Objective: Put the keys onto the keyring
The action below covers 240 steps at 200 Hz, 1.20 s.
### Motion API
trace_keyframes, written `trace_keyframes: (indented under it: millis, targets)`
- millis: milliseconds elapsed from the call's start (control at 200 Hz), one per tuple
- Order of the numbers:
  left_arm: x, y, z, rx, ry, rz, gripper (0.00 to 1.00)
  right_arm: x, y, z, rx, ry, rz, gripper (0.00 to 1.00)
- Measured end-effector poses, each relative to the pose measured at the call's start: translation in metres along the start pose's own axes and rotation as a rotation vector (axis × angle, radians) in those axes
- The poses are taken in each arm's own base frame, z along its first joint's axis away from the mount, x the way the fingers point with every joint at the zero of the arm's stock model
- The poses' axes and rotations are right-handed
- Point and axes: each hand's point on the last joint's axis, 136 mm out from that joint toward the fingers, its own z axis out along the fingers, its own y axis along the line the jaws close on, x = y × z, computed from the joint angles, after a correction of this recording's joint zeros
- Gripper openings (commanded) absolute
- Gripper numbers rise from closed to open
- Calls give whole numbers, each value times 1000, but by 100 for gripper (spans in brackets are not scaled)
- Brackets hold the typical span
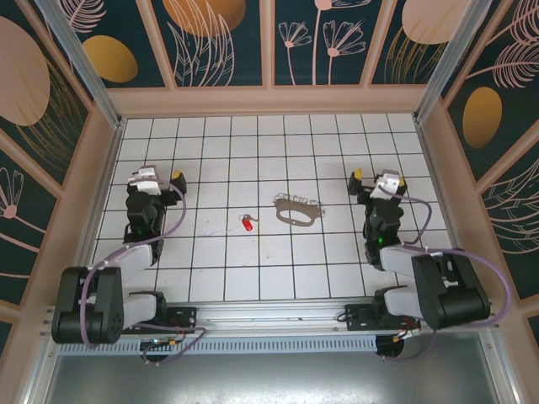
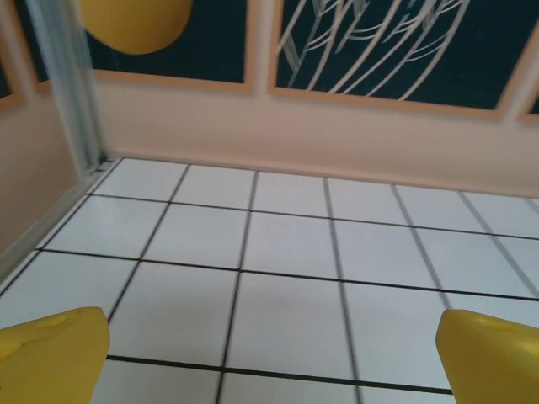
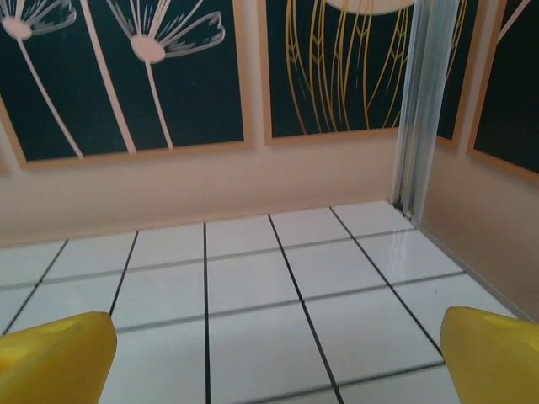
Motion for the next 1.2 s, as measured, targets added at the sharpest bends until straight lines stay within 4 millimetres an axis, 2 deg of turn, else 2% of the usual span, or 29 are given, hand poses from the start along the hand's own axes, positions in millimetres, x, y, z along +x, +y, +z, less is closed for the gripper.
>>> trace_keyframes:
  millis: [130,235,335,430,495,616,681,771,896,976,1201]
  targets:
    - [-21,-40,-7,117,-11,-6,99,-19,12,17,-19,99,41,99]
    - [-41,-57,-6,179,-2,-81,99,-25,32,20,-101,197,75,99]
    - [-63,-76,1,248,37,-171,99,-12,53,14,-194,312,97,99]
    - [-72,-100,4,355,73,-242,99,17,74,2,-282,438,110,99]
    - [-58,-122,3,430,135,-269,99,42,89,-7,-338,534,110,99]
    - [-9,-168,-4,538,316,-258,99,80,110,-25,-429,690,123,99]
    - [13,-189,-11,576,395,-235,99,87,117,-34,-466,730,137,99]
    - [27,-216,-18,625,461,-189,99,87,123,-44,-509,743,158,99]
    - [33,-251,-17,679,501,-120,91,91,119,-55,-523,751,175,99]
    - [43,-269,-9,687,530,-77,85,95,113,-54,-514,751,202,99]
    - [81,-300,2,666,639,38,72,109,81,-55,-459,756,300,98]
